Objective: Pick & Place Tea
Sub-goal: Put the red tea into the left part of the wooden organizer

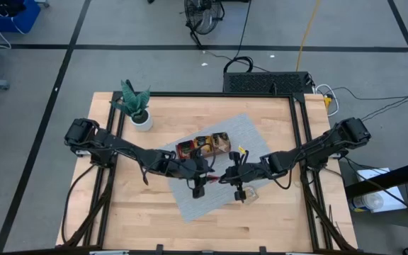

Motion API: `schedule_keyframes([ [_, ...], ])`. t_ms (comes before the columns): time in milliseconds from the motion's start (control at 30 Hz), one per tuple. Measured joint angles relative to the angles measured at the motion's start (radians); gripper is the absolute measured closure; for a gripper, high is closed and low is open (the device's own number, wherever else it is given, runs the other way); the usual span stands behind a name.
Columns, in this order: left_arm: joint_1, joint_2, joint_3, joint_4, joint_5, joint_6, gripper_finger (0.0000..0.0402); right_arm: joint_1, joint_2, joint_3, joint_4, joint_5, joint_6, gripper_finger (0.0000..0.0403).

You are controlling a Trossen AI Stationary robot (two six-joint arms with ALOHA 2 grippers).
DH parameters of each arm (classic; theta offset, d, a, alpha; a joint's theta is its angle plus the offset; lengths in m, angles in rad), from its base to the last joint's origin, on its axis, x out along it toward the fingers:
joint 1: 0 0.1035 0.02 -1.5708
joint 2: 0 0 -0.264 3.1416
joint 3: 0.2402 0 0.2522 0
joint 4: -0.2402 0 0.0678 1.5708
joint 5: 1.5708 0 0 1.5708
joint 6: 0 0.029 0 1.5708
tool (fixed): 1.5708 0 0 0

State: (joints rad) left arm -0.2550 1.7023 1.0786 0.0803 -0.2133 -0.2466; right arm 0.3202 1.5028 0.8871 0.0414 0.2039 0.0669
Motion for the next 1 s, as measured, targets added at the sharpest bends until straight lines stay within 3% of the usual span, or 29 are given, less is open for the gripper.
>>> schedule_keyframes([
  [167, 0.0, 0.0, 0.0, 0.0, 0.004, 0.028, 0.0316, 0.0, 0.0, 0.0, 0.0, 0.0, 0.003, 0.0403],
  [300, -0.013, 0.0, 0.0, -0.004, -0.014, 0.106, 0.0389, 0.0, 0.0, 0.0, 0.0, 0.003, 0.024, 0.0403],
  [533, -0.119, -0.085, -0.007, -0.188, -0.341, 0.121, 0.0398, 0.003, -0.001, -0.003, -0.024, 0.001, 0.025, 0.0399],
  [667, -0.16, -0.152, -0.086, -0.18, -0.47, 0.089, 0.0399, 0.001, -0.002, -0.001, -0.012, 0.003, 0.019, 0.0401],
  [767, -0.155, -0.209, -0.229, -0.034, -0.531, 0.086, 0.04, 0.002, -0.001, -0.001, -0.01, 0.003, 0.018, 0.0402],
  [1000, -0.101, -0.232, -0.593, 0.63, -0.548, 0.264, 0.04, 0.002, -0.001, -0.001, 0.0, 0.003, 0.015, 0.0399],
])
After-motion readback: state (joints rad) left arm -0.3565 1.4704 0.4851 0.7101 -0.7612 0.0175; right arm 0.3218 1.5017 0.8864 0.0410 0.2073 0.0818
